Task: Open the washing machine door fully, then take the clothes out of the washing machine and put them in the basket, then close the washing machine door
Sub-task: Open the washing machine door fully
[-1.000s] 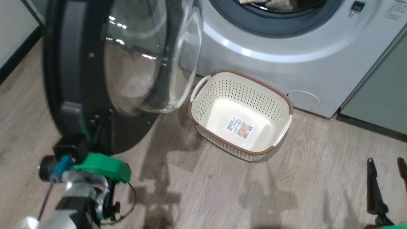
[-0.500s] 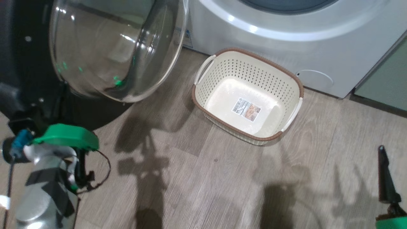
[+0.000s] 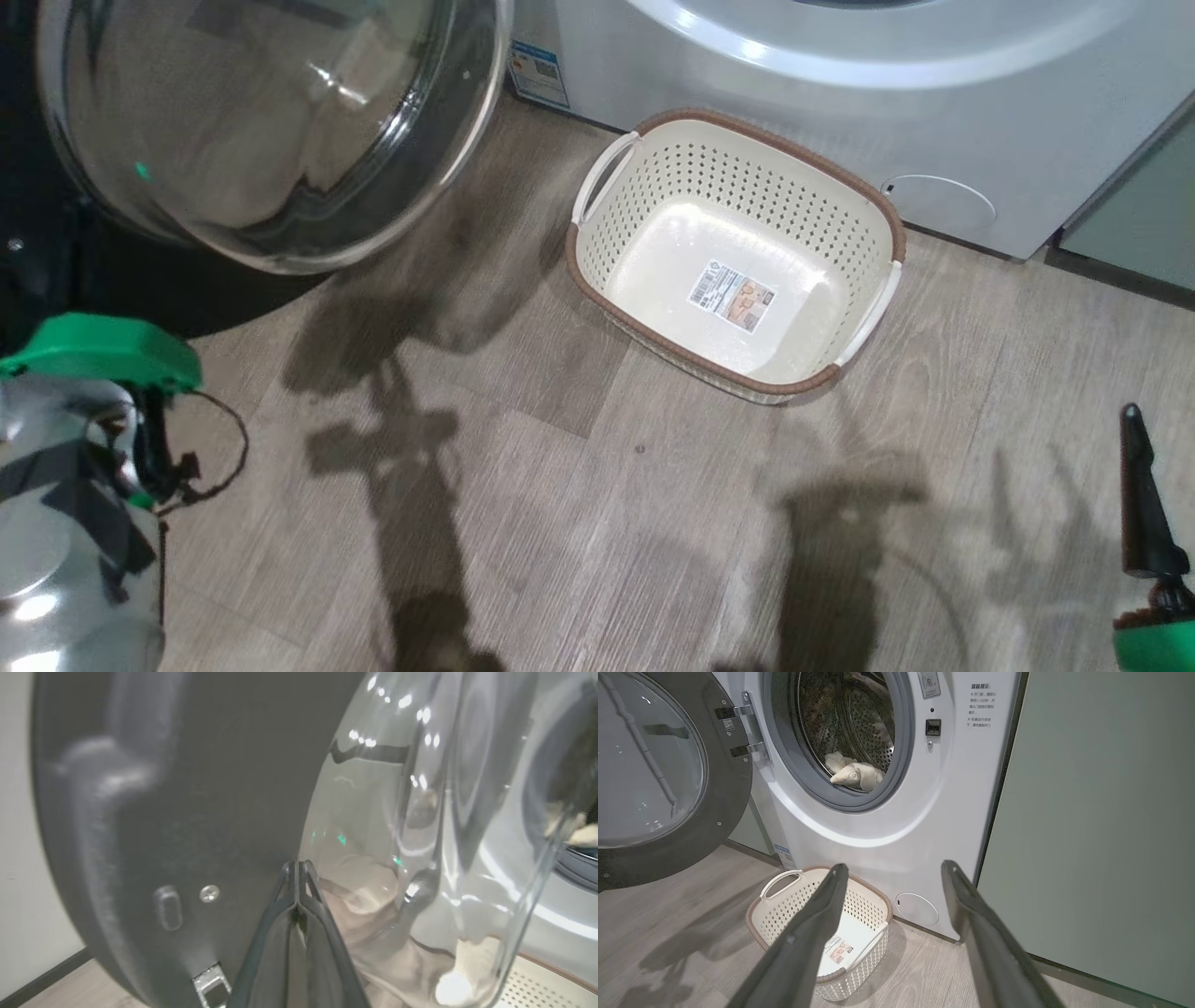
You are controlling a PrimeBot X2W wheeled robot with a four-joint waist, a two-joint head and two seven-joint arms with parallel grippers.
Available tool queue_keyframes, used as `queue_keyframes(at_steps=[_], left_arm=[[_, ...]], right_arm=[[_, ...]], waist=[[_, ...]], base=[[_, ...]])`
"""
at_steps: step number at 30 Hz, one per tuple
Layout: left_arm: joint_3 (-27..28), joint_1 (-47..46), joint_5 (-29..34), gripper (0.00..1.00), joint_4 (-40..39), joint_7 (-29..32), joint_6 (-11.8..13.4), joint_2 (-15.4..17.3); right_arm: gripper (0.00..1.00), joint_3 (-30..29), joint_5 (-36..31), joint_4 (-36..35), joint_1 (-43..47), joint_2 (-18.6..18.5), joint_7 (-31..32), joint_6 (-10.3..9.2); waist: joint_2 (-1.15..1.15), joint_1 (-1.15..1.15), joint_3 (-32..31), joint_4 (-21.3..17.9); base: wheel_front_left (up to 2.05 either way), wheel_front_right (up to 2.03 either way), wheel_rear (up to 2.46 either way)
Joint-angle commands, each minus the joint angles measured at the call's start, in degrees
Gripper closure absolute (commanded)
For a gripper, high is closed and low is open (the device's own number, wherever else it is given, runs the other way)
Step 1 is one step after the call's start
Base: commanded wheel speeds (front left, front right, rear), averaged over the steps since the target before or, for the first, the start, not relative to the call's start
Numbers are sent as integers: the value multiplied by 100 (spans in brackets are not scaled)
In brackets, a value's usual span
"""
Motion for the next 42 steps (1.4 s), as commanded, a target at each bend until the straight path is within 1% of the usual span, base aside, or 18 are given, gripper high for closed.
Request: queue_keyframes(at_steps=[1,6,11,19,26,29,33,35,38,42], left_arm=[[293,-185,87,100,-141,-33,-6,307],[554,-286,246,100,-10,-33,-130,320],[770,-314,389,100,49,-33,-269,250],[996,35,641,100,-341,-33,-406,-168],[1168,714,832,100,-1254,-33,-519,-725],[1167,952,870,100,-1609,-34,-589,-844],[1022,1498,856,100,-2318,-34,-697,-1020],[836,1774,839,100,-2675,-34,-718,-1057],[455,2138,803,100,-3111,-34,-695,-1076],[-148,2485,684,100,-3377,-34,-592,-1079]], right_arm=[[0,105,-15,-187,-150,-154,-37,8],[0,130,-17,-173,-172,-165,-37,8],[0,159,-20,-166,-201,-159,-37,8],[0,168,-28,-149,-239,-107,-37,8],[0,175,-35,-122,-240,-13,-37,8],[0,181,-39,-116,-235,21,-37,8],[0,216,-46,-88,-222,84,-37,8],[0,230,-52,-80,-206,118,-37,8],[0,268,-66,-89,-195,171,-37,8],[0,339,-86,-111,-203,232,-37,8]], waist=[[0,-1,5,0],[0,-1,17,-14],[0,-1,12,-29],[0,-1,-47,-49],[0,-1,-208,-116],[0,-1,-276,-156],[0,-1,-434,-267],[0,-1,-518,-327],[0,-1,-620,-439],[0,-1,-739,-646]], base=[[0,0,0],[0,0,0],[0,0,0],[0,0,0],[0,0,0],[0,0,0],[0,0,0],[0,0,0],[0,0,0],[0,0,0]])
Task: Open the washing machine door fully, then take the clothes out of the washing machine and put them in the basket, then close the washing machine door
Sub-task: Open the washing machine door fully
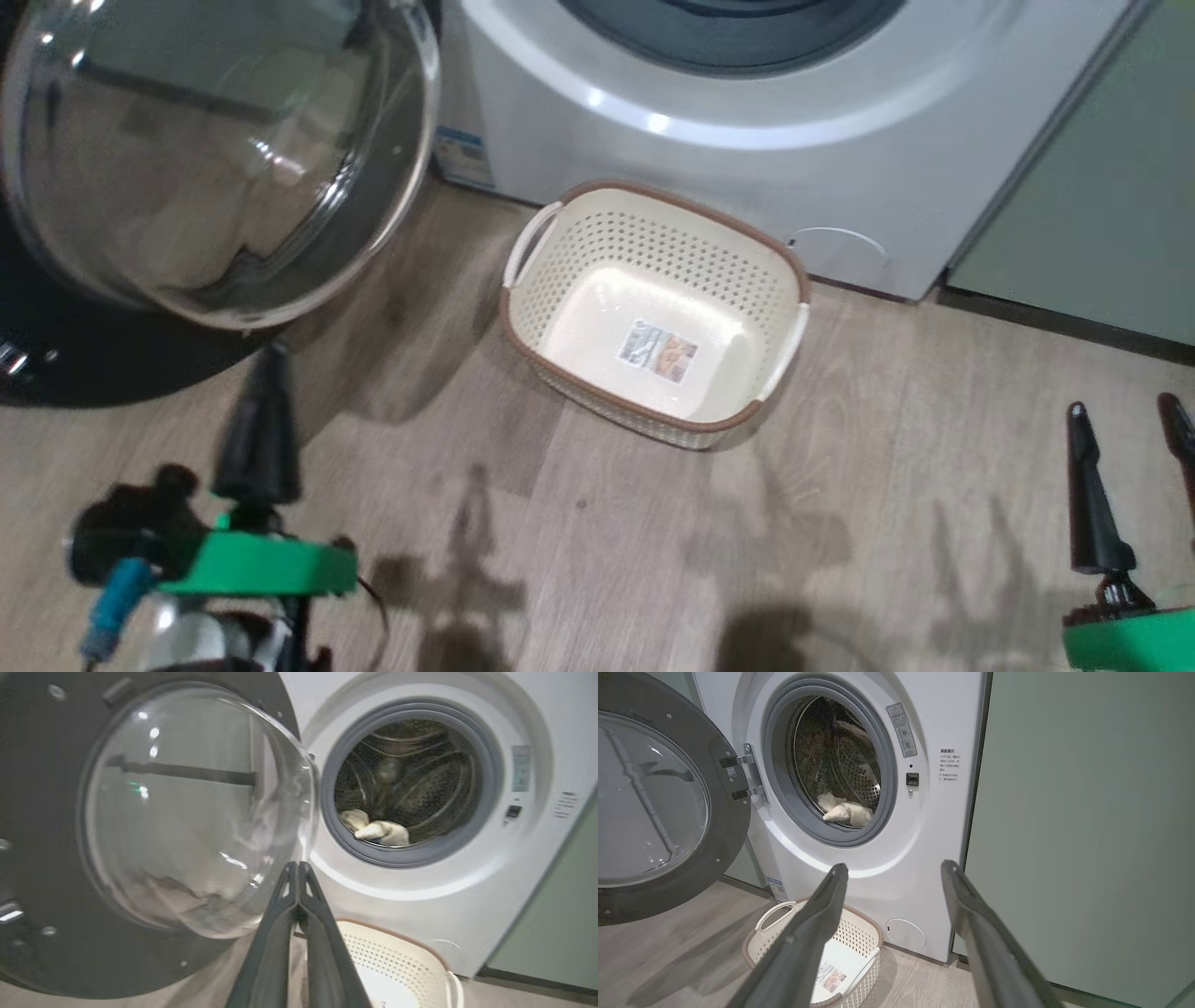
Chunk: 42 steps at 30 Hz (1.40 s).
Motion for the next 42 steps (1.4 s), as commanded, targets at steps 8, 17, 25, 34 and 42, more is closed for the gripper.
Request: queue_keyframes(at_steps=[8,17,25,34,42], left_arm=[[-617,168,-260,73,3,-28,-28,90],[-828,178,-254,0,283,146,-16,104],[-763,302,-230,0,332,325,145,160],[-730,410,-272,0,367,435,220,190],[-755,374,-294,0,447,450,218,244]], right_arm=[[0,297,-25,-254,-90,37,-37,8],[0,346,1,-258,67,130,-37,8],[0,356,61,-208,232,181,-37,8],[0,339,88,-172,344,232,-37,8],[0,329,87,-182,345,252,-37,8]], waist=[[0,1,-310,-703],[0,1,-558,-1246],[0,1,-767,-1654],[0,1,-877,-1768],[0,1,-884,-1765]], base=[[0,0,0],[0,0,0],[0,0,0],[0,0,0],[0,0,0]])
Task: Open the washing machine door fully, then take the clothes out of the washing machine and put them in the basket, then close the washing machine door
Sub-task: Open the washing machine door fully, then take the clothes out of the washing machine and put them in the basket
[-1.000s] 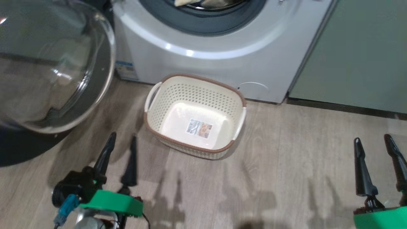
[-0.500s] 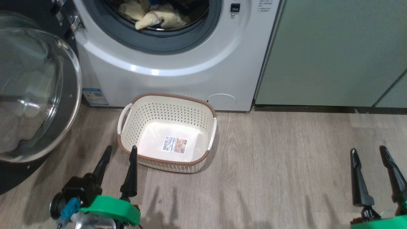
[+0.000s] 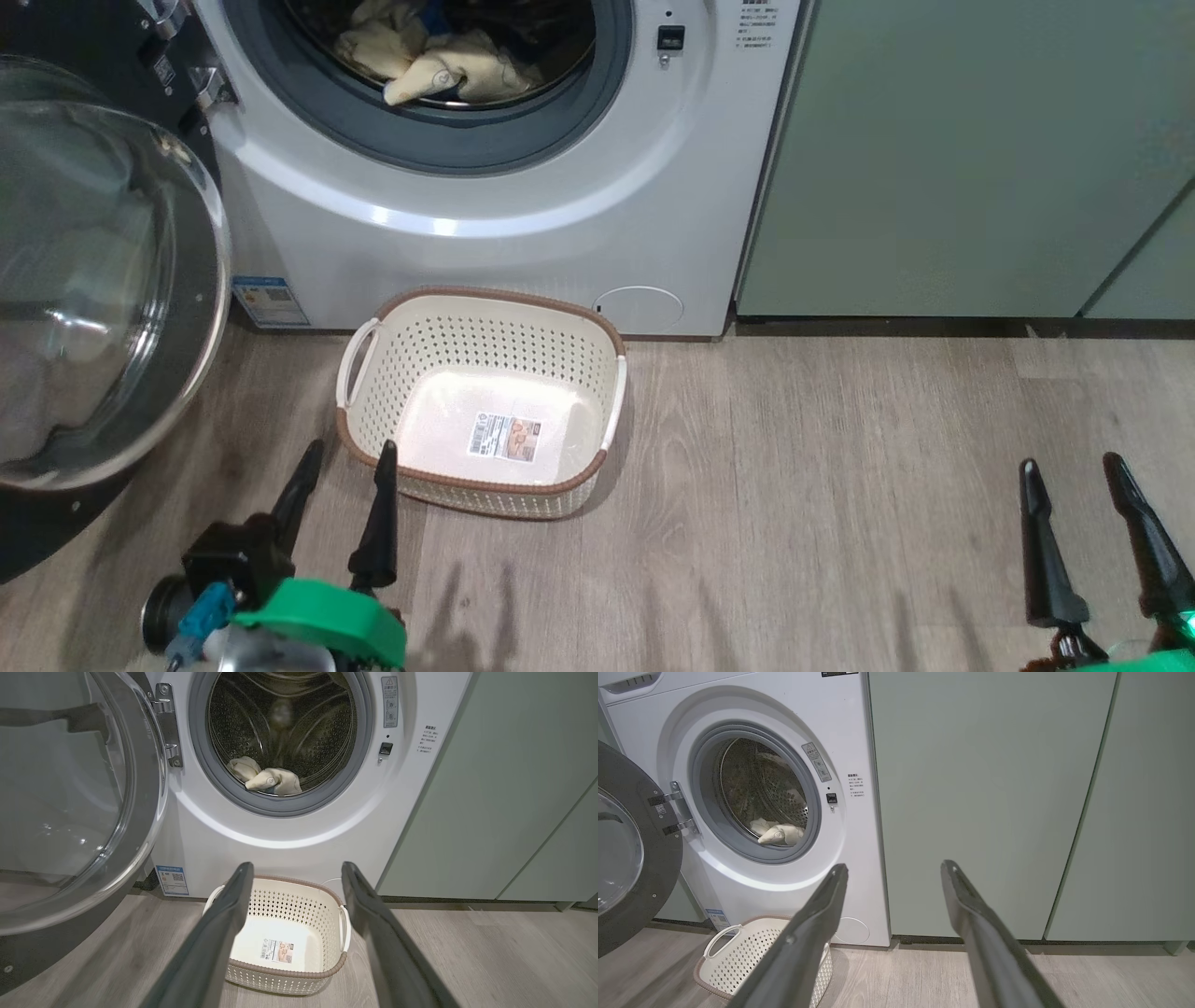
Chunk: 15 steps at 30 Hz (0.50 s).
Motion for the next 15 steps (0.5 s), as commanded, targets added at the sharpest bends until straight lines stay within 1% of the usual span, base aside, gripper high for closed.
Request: queue_keyframes(at_steps=[1,15], left_arm=[[190,-133,-26,0,-169,-11,29,96],[127,-153,-23,0,-91,-68,82,133]], right_arm=[[0,92,39,-190,-145,-78,-37,8],[0,85,30,-204,-157,-73,-37,8]], waist=[[0,0,1,2],[0,0,-22,-38]], base=[[0,0,0],[0,0,0]])
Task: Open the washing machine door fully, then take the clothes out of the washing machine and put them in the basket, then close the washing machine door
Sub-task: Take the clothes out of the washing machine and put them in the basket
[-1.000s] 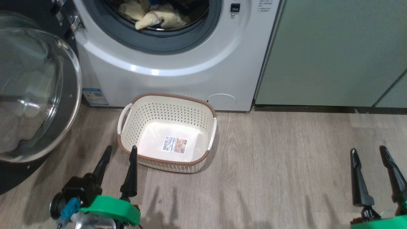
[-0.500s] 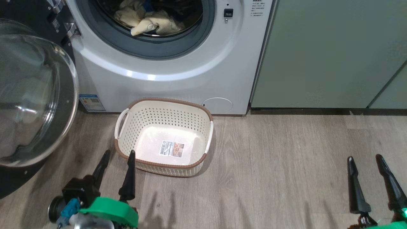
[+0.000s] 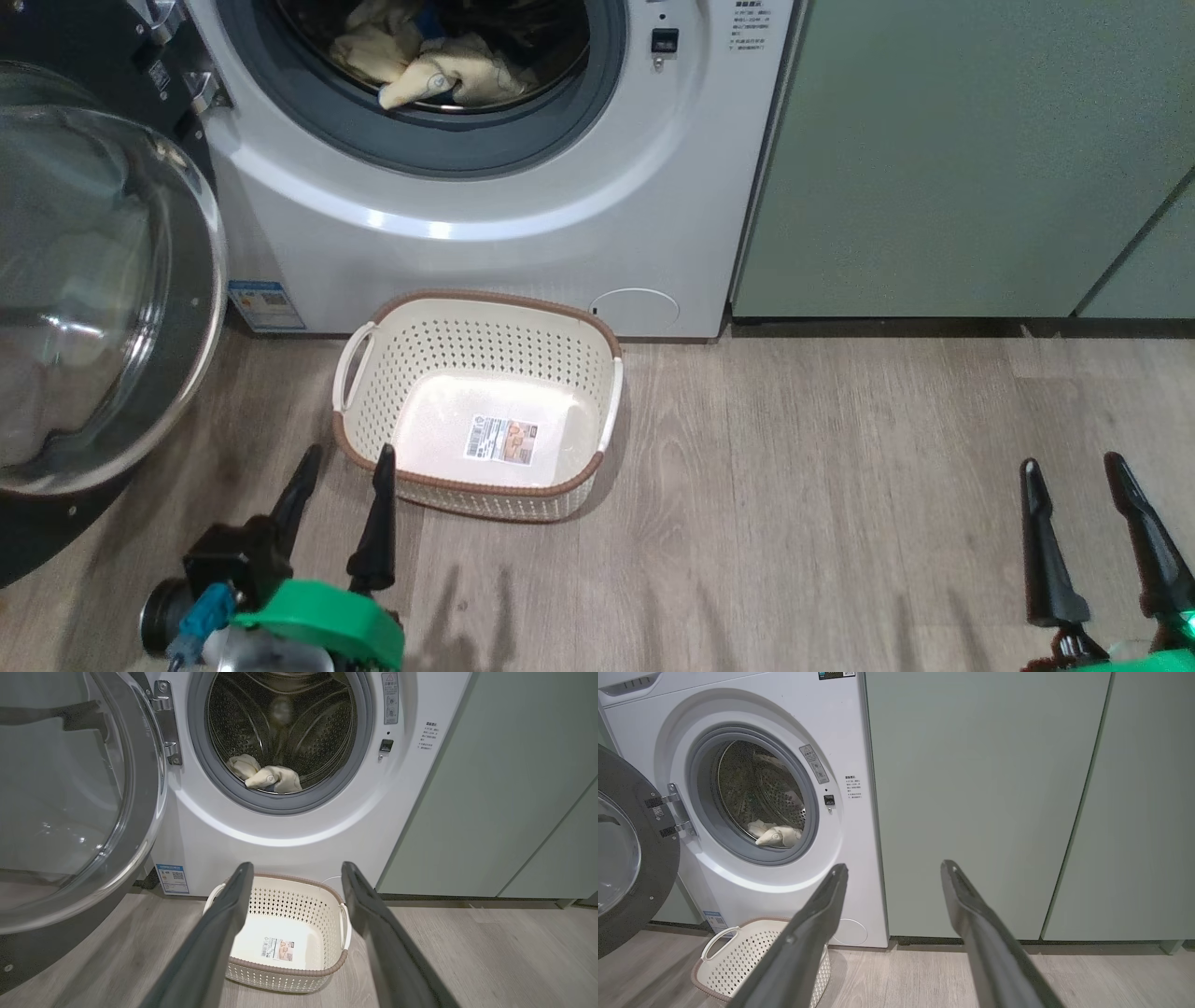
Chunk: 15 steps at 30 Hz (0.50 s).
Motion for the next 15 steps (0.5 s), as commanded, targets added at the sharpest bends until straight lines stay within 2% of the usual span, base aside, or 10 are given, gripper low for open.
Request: queue_keyframes(at_steps=[1,8,15], left_arm=[[149,-158,19,0,-147,-60,37,95],[95,-196,85,0,-165,-120,63,144],[71,-201,82,0,-187,-148,70,183]], right_arm=[[0,90,29,-207,-162,-76,-37,8],[0,92,27,-235,-174,-68,-37,8],[0,93,36,-235,-209,-67,-37,8]], waist=[[0,0,4,5],[0,0,21,10],[0,0,45,-23]], base=[[0,0,0],[31,-31,0],[125,-125,0]])
